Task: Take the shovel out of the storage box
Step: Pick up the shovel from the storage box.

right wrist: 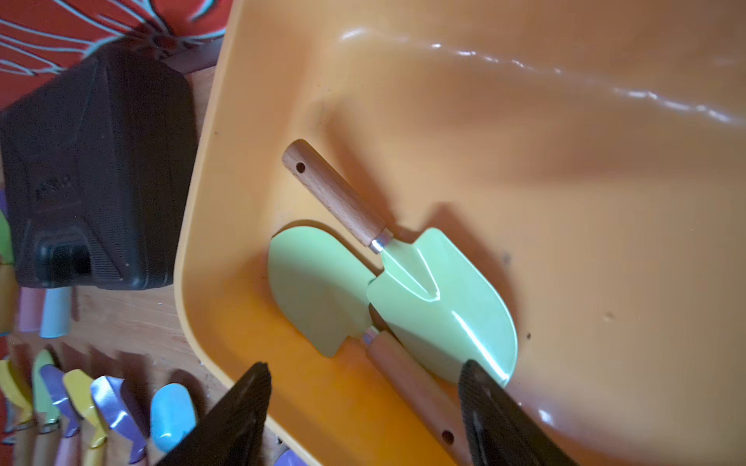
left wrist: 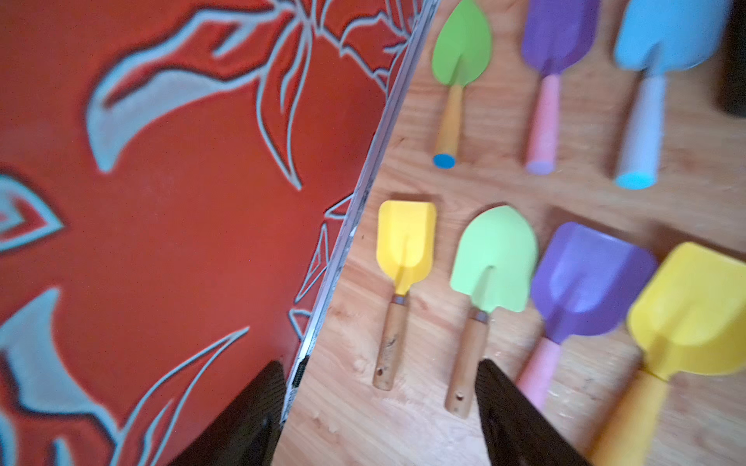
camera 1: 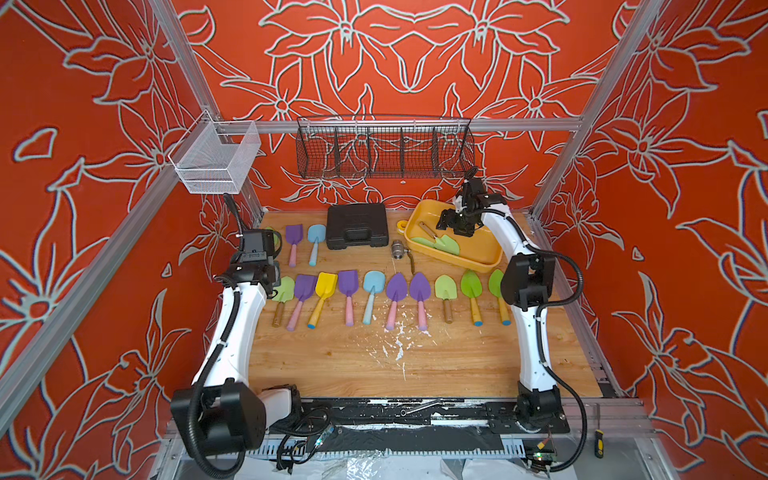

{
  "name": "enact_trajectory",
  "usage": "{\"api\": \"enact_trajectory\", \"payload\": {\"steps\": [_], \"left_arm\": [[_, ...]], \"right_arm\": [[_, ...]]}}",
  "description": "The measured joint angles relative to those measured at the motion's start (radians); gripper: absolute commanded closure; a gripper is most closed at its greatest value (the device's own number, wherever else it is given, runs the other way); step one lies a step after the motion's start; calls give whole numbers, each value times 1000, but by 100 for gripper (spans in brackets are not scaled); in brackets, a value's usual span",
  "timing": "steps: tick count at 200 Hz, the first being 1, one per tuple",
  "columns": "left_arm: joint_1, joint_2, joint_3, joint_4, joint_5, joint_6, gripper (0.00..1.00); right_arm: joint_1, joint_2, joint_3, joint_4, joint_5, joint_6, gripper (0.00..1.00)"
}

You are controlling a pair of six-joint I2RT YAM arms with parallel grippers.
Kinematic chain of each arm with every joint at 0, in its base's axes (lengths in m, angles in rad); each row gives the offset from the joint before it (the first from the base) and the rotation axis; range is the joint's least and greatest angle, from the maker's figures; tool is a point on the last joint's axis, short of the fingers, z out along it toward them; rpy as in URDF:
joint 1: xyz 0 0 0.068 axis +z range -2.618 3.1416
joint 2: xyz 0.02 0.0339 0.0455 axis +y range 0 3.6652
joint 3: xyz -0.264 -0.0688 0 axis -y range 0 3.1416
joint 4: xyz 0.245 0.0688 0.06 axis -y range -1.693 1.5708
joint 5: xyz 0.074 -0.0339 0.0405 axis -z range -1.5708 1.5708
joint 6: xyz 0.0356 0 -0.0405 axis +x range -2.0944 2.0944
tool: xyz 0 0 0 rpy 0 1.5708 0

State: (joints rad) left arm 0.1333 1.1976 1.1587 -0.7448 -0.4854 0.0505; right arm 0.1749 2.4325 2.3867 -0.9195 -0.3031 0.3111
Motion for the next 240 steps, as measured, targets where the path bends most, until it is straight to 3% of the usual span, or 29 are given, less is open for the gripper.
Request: {"api": "enact_trajectory", "payload": {"steps": [55, 81, 105, 172, 240], "left_arm": [[-366, -82, 6, -47, -8, -174, 24], [-528, -49, 38, -67, -27, -224, 24], [-632, 27, 103, -69, -43, -245, 24], [-756, 229, 233, -34, -37, -253, 24], [-782, 266, 324, -4, 6, -249, 24]], "right_arm": [[52, 71, 31, 19, 112, -198, 28], [56, 65, 10, 21, 150, -214, 29], [35, 10, -107, 50, 168, -206, 29], [-59, -95, -322, 115, 157, -128, 29], [-128, -102, -450, 244, 8, -31, 35]]}}
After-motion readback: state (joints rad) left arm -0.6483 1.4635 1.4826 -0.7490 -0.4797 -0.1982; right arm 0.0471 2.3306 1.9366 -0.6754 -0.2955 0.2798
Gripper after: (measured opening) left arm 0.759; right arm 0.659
